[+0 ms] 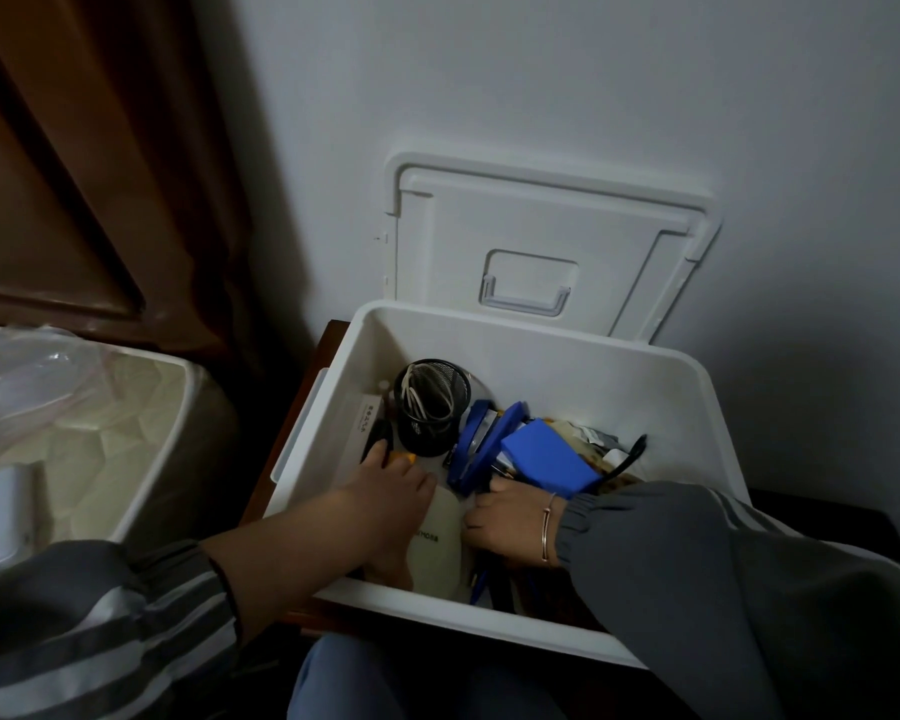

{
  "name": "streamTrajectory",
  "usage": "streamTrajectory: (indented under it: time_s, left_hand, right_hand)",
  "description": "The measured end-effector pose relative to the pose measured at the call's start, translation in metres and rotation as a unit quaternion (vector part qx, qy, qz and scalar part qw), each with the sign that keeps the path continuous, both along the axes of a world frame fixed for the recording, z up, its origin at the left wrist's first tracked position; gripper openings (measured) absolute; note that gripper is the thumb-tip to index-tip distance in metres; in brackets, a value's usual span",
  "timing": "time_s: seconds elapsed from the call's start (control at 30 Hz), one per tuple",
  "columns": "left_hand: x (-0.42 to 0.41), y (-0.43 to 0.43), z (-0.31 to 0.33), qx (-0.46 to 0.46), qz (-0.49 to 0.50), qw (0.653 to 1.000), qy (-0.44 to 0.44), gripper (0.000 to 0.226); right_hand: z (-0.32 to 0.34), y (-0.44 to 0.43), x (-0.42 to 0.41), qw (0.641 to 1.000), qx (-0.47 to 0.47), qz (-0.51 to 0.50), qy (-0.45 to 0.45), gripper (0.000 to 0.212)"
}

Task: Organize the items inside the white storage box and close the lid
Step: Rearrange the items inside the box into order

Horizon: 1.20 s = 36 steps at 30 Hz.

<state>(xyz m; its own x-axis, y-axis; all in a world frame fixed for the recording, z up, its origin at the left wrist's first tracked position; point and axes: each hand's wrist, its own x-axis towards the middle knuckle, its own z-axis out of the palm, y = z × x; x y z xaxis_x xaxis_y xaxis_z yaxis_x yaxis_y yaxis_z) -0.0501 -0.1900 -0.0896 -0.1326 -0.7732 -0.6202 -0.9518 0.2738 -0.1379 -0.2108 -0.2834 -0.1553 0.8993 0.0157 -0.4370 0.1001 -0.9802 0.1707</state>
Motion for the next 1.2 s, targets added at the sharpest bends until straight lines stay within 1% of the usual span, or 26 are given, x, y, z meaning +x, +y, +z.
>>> streamTrajectory:
  time_s: [0.03,0.13,0.17,0.23,0.3,0.33,0.4,0.43,0.47,0.5,0.53,0.57,0.6,0.63,0.67,0.7,0.8,0.83,0.87,0.9,0.97,1.0,1.07,1.1,1.13,1.2]
  left_hand:
    - [0.000,0.000,-0.001,0.000,0.003,1.000,0.003,0.113]
    - [0.002,0.000,-0.003,-0.002,0.003,1.000,0.009,0.116]
    - [0.003,0.000,-0.004,-0.002,0.002,1.000,0.011,0.116]
    - [0.004,0.000,-0.007,-0.005,-0.004,1.000,0.020,0.117]
    - [0.004,0.001,-0.010,-0.017,-0.012,0.999,0.035,0.115]
    - [0.004,0.001,-0.012,-0.021,-0.014,0.999,0.044,0.114]
    - [0.004,0.002,-0.015,-0.025,-0.015,0.998,0.057,0.113]
    - [0.004,0.002,-0.016,-0.026,-0.015,0.998,0.062,0.112]
    - [0.005,0.002,-0.017,-0.027,-0.014,0.997,0.067,0.112]
    - [0.006,0.003,-0.018,-0.028,-0.013,0.997,0.073,0.113]
    - [0.007,0.003,-0.018,-0.030,-0.012,0.996,0.077,0.113]
    - [0.007,0.004,-0.019,-0.032,-0.011,0.996,0.081,0.113]
    - [0.008,0.004,-0.019,-0.035,-0.011,0.996,0.083,0.114]
    - [0.008,0.004,-0.020,-0.037,-0.010,0.996,0.086,0.114]
    - [0.008,0.004,-0.020,-0.040,-0.010,0.995,0.089,0.114]
    - [0.008,0.005,-0.020,-0.043,-0.010,0.995,0.090,0.114]
    - [0.009,0.005,-0.020,-0.044,-0.012,0.995,0.092,0.114]
    - [0.009,0.006,-0.020,-0.044,-0.009,0.995,0.094,0.114]
    - [0.009,0.006,-0.020,-0.044,-0.007,0.994,0.097,0.113]
    - [0.009,0.006,-0.020,-0.044,-0.005,0.994,0.098,0.113]
    - [0.009,0.005,-0.020,-0.044,-0.001,0.994,0.099,0.112]
    - [0.008,0.005,-0.020,-0.043,0.003,0.994,0.099,0.112]
    - [0.008,0.005,-0.019,-0.043,0.006,0.994,0.099,0.113]
    - [0.007,0.005,-0.019,-0.045,0.006,0.994,0.098,0.113]
    - [0.008,0.005,-0.019,-0.047,0.005,0.994,0.097,0.113]
    - [0.007,0.005,-0.019,-0.048,0.005,0.994,0.094,0.114]
  right_hand:
    - [0.004,0.000,-0.001,1.000,-0.018,0.025,0.000,0.006]
    - [0.006,-0.002,-0.005,0.993,-0.093,0.066,-0.002,0.014]
    - [0.008,-0.002,-0.007,0.991,-0.099,0.085,-0.015,0.015]
    - [0.016,-0.006,-0.010,0.992,-0.090,0.087,-0.032,0.015]
    - [0.027,-0.012,-0.010,0.993,-0.075,0.083,-0.037,0.005]
    - [0.030,-0.015,-0.011,0.994,-0.072,0.078,-0.027,0.010]
    - [0.029,-0.023,-0.015,0.998,-0.040,0.037,0.024,0.035]
    - [0.036,-0.024,-0.016,0.999,-0.009,-0.002,0.041,0.041]
    - [0.043,-0.025,-0.017,0.998,0.037,-0.049,0.031,0.043]
    - [0.052,-0.026,-0.019,0.988,0.104,-0.112,-0.006,0.041]
    - [0.062,-0.028,-0.021,0.966,0.177,-0.175,-0.065,0.036]
    - [0.074,-0.029,-0.023,0.932,0.244,-0.231,-0.137,0.030]
    - [0.086,-0.030,-0.025,0.881,0.309,-0.288,-0.213,0.025]
    - [0.098,-0.031,-0.026,0.821,0.366,-0.334,-0.283,0.018]
    - [0.108,-0.032,-0.024,0.767,0.401,-0.373,-0.335,0.009]
    - [0.116,-0.036,-0.019,0.723,0.418,-0.405,-0.372,0.006]
    - [0.127,-0.048,0.006,0.607,0.451,-0.457,-0.468,0.010]
    - [0.126,-0.052,0.016,0.583,0.456,-0.469,-0.482,0.008]
    - [0.124,-0.053,0.027,0.572,0.456,-0.480,-0.484,0.008]
    - [0.119,-0.055,0.038,0.573,0.452,-0.488,-0.479,0.008]
    - [0.105,-0.058,0.055,0.592,0.444,-0.509,-0.440,0.012]
    - [0.099,-0.059,0.061,0.620,0.429,-0.524,-0.397,0.022]
    - [0.089,-0.063,0.061,0.721,0.335,-0.535,-0.286,0.044]
    - [0.086,-0.063,0.056,0.754,0.286,-0.528,-0.266,0.046]
    - [0.085,-0.062,0.048,0.771,0.255,-0.517,-0.272,0.042]
    - [0.086,-0.054,0.026,0.789,0.246,-0.476,-0.300,0.027]
